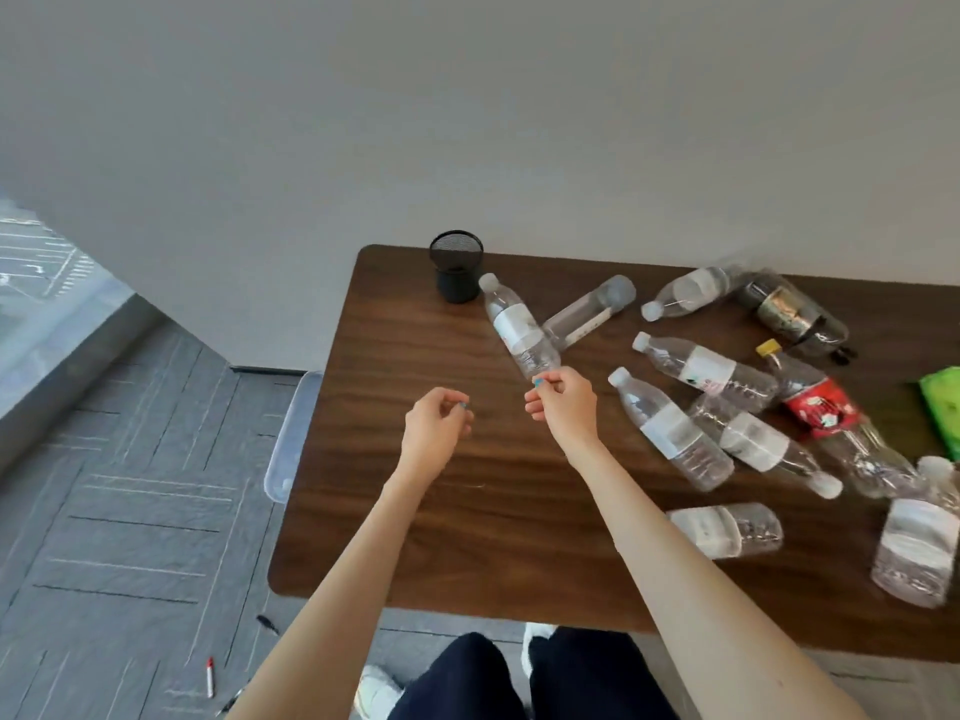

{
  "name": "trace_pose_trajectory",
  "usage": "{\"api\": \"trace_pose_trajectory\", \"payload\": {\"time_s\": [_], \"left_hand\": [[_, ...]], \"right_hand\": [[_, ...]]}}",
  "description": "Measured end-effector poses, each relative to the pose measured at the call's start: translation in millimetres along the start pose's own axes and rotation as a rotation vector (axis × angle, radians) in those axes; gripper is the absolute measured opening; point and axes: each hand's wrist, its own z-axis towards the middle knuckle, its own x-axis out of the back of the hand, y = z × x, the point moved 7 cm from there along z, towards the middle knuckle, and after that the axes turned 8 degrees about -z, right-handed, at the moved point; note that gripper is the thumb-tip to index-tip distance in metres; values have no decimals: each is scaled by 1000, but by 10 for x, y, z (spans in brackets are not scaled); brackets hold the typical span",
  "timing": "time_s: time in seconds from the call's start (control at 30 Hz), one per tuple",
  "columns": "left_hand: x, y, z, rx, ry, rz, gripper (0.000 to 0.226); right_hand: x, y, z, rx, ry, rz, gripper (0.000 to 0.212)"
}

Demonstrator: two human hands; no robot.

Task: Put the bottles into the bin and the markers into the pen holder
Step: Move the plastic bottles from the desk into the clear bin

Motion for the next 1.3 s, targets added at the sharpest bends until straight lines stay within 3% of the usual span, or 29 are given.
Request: {"api": "trace_pose_trajectory", "payload": {"time_s": [0.23,0.37,0.5,0.73,0.87,0.97,1.13,1.3], "left_hand": [[-971,427,420,-20,51,140,21],[-1167,568,784,40,196,311,59],[-1446,570,1251,204,146,332,87],[-1511,482,1677,320,266,303,91],[-1402,398,1703,290,234,261,84],[-1209,404,1649,221,197,257,85],[-747,356,1422,135,165,297,80],[-263,273,1213,123,211,288,80]], "right_hand": [[703,278,676,-55,43,-18,13],[818,412,902,-76,50,-30,11],[923,530,1093,-95,76,-38,12],[830,516,1393,-120,43,-167,13],[764,353,1560,-132,56,-213,11],[729,294,1659,-252,94,-187,28],[474,360,1804,-484,55,-75,76],[333,344,1953,-621,130,44,94]]}}
